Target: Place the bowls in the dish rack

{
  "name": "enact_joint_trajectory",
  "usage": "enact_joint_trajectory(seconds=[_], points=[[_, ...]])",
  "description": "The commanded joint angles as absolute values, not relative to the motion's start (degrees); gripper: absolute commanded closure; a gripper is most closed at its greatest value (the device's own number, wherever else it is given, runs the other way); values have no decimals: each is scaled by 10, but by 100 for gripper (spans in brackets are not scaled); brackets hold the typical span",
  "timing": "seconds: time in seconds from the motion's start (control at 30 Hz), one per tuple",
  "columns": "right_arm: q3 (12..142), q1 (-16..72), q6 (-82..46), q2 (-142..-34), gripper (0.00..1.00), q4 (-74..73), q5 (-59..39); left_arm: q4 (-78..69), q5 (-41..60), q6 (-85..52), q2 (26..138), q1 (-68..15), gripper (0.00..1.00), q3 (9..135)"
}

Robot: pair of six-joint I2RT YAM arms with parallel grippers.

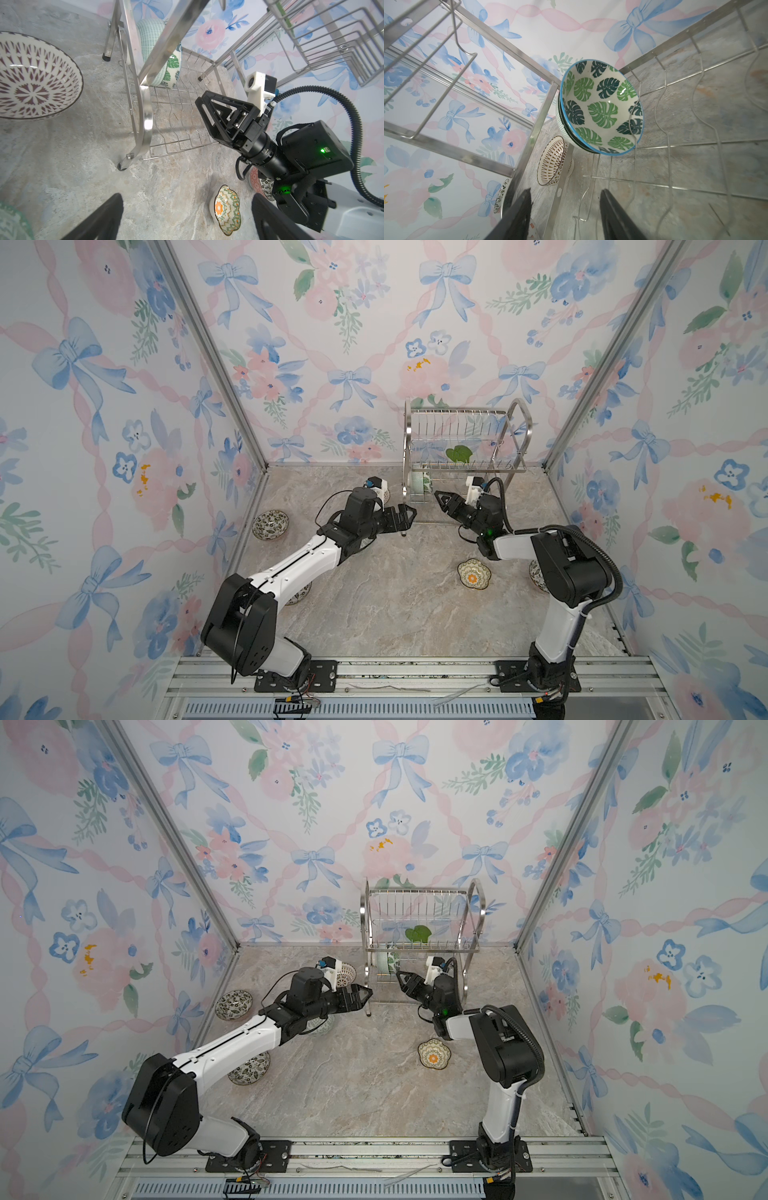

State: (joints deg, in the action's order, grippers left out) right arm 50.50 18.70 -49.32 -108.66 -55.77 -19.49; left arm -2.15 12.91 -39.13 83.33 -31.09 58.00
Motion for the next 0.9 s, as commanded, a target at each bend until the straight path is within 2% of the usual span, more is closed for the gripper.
enact_joint_trajectory(seconds=[0.0, 0.23, 0.43, 0.7, 0.73, 0.87], points=[[492, 200, -474, -1050, 43, -568, -182, 9, 111, -369, 816, -306, 2, 583], [472, 213, -456, -1014, 40, -545, -178, 51, 76, -347, 783, -288, 2, 577], [466, 226, -405, -961, 37, -466, -159, 83, 61, -341, 755, -258, 2, 561], [463, 262, -302, -881, 11, -328, -92, 193, -24, -330, 723, -217, 2, 554], [463, 265, -296, -877, 2, -317, -86, 209, -28, -327, 719, -210, 2, 552], [475, 282, -263, -862, 3, -265, -75, 256, -66, -330, 687, -186, 2, 526]])
